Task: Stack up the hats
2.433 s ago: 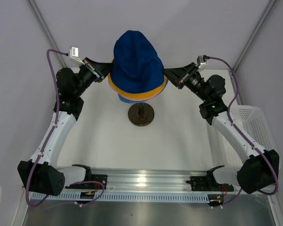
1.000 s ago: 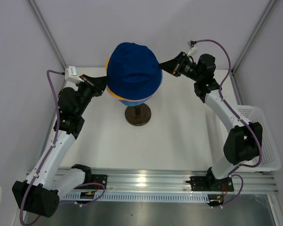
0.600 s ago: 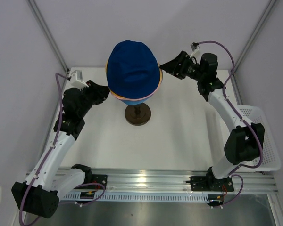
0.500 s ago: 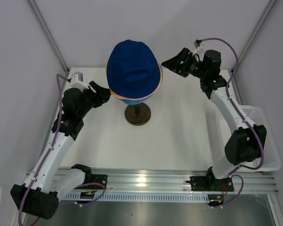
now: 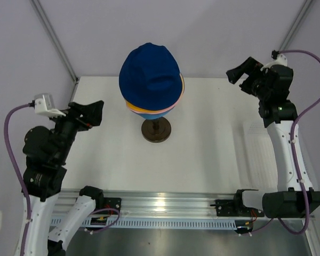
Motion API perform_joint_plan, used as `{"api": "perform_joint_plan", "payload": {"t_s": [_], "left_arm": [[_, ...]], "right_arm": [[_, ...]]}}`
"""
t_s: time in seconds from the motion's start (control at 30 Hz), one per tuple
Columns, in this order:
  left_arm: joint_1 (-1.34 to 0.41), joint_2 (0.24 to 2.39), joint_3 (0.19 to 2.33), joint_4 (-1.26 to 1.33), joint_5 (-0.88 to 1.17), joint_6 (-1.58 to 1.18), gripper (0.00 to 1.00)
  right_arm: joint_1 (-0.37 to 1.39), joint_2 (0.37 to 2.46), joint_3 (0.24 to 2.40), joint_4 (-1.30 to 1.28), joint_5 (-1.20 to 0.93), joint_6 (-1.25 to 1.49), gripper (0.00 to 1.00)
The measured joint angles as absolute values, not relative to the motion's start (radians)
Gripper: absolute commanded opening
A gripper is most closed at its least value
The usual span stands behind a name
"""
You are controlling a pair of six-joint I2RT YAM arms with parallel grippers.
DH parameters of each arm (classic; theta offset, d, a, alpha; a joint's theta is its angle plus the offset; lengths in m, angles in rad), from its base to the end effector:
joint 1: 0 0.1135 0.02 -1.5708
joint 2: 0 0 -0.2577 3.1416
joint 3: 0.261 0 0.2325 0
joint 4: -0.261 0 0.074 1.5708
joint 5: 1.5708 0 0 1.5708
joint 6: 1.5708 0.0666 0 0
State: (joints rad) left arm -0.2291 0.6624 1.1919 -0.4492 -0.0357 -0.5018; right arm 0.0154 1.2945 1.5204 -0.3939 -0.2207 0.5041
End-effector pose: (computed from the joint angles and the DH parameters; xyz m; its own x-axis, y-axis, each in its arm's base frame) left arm 0.1179 -0.0250 0.4485 -0.0240 -0.4880 -0.8725 0.2062 0.8516 -0.4820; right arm 0.2920 0.0191 0.4470 -0.2579 0.4674 -0.8456 -0.1214 0.8526 0.5083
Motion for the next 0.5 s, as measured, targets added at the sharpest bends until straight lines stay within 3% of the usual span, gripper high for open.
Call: {"api": "perform_joint_plan", "payload": {"t_s": [0.33,0.5], "left_arm": [[-0.229,0.529,0.978,-0.758,-0.094,-0.462,1.00],[-0.229,0.453,0.892,-0.822,-0.094,-0.463,1.00]], "right_arm": [[0.017,0.886,1.005,-0.454,-0.060,0.430,0.99],[0.017,0.757,0.902,-0.420,-0.060,0.408,0.99]]}}
